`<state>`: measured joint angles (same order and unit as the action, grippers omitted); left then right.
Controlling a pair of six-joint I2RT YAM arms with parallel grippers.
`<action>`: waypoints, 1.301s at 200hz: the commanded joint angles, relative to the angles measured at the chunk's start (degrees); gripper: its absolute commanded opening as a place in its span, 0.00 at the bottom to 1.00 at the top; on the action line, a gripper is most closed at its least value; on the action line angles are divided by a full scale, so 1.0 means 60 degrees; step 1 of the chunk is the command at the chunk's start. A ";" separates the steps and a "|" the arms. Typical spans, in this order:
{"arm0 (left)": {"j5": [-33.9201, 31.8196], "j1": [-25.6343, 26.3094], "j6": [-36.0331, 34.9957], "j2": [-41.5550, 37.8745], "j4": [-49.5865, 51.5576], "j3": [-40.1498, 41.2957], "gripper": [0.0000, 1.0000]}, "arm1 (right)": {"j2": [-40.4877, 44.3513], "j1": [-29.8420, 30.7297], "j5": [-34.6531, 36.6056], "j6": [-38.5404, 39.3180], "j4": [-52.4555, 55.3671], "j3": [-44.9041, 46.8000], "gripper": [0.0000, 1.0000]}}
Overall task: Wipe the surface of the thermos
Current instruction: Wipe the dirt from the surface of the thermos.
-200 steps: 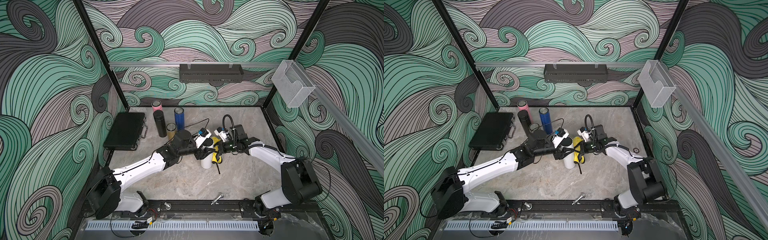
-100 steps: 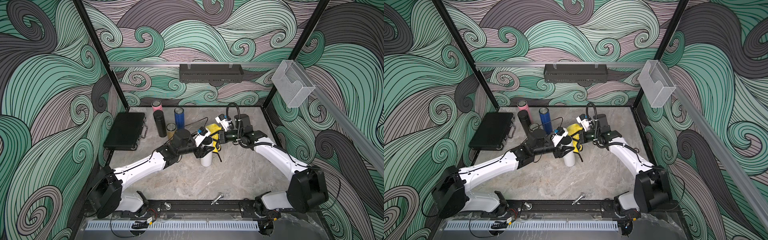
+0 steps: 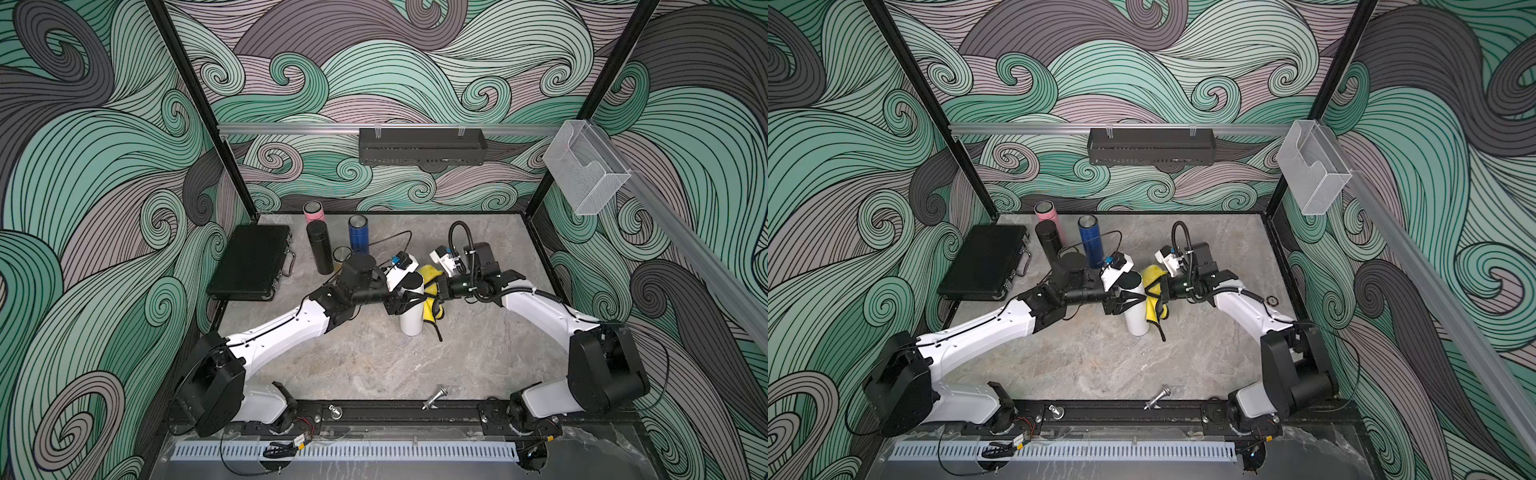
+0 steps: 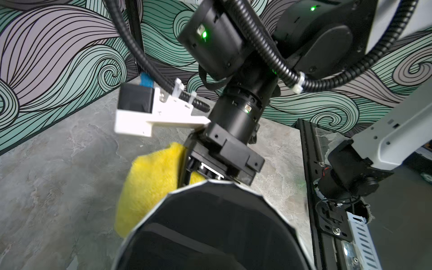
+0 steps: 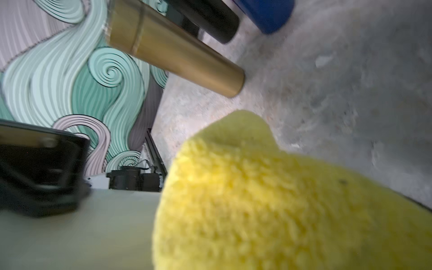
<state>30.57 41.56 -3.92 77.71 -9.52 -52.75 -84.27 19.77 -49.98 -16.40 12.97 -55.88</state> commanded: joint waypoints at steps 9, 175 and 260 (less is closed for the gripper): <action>0.2118 -0.0042 -0.0520 0.0017 0.0468 -0.1056 0.00 | -0.0525 -0.0102 -0.2276 -0.0996 -0.1541 -0.1029 0.00; 0.2458 -0.0189 -0.0783 0.1250 0.1902 -0.2589 0.00 | -0.1429 0.0133 0.2370 -0.0612 0.1601 -0.0505 0.00; -0.4838 0.0051 0.2616 0.2350 0.1664 -0.3692 0.00 | 0.3961 0.1490 0.7207 -0.2595 0.0132 0.2901 0.00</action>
<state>22.74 40.97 5.17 92.01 2.55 -71.31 -70.26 23.99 -18.68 -28.05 20.43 -47.99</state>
